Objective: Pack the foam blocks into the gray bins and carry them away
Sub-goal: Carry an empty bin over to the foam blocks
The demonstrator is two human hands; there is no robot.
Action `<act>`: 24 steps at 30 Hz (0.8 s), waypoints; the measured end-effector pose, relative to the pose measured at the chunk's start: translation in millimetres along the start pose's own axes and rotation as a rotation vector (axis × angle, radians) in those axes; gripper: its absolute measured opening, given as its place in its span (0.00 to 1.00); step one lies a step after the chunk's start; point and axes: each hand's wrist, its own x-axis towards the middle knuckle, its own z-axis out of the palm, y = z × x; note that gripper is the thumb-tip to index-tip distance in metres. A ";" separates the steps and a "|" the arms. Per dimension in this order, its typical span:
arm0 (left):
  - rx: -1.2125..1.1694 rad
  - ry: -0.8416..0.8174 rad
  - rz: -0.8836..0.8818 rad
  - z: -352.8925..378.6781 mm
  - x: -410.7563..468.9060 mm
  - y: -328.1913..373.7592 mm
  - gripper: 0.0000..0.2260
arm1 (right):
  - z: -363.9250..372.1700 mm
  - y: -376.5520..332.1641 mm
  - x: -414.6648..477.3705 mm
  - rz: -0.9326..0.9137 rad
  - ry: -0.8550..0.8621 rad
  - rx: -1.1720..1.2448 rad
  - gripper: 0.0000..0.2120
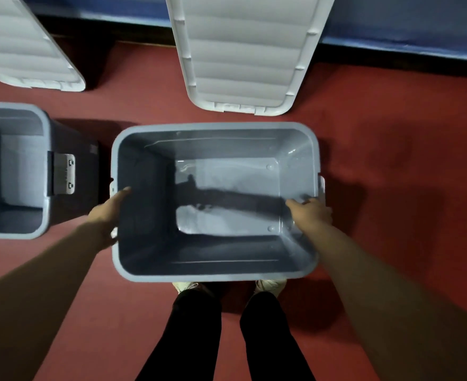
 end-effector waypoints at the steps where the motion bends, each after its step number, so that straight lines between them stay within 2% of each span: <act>1: -0.008 -0.002 -0.002 -11.5 -21.8 -0.1 0.19 | -13.3 -0.9 -16.7 -0.011 -0.011 0.026 0.29; 7: -0.078 -0.016 -0.036 -82.3 -180.2 -5.1 0.22 | -105.8 -6.3 -141.9 -0.135 -0.075 0.242 0.25; 9: -0.108 0.002 -0.014 -103.3 -226.7 -11.7 0.23 | -129.7 -7.2 -177.6 -0.179 -0.087 0.210 0.21; 11: -0.135 0.024 -0.015 -125.3 -267.3 -26.2 0.31 | -151.2 -7.7 -211.1 -0.231 -0.076 0.133 0.24; 14: -0.170 0.058 -0.003 -157.9 -316.8 -59.4 0.34 | -173.9 -9.8 -256.7 -0.312 -0.074 -0.064 0.29; 17: -0.220 0.081 0.009 -177.2 -357.9 -91.8 0.30 | -184.6 -16.4 -291.8 -0.395 -0.076 -0.208 0.30; 21: -0.357 0.125 -0.026 -209.4 -391.5 -154.5 0.26 | -173.8 -24.8 -339.3 -0.478 -0.071 -0.337 0.42; 24: -0.472 0.105 -0.076 -230.8 -401.1 -207.7 0.21 | -153.7 -26.5 -377.1 -0.542 -0.068 -0.408 0.40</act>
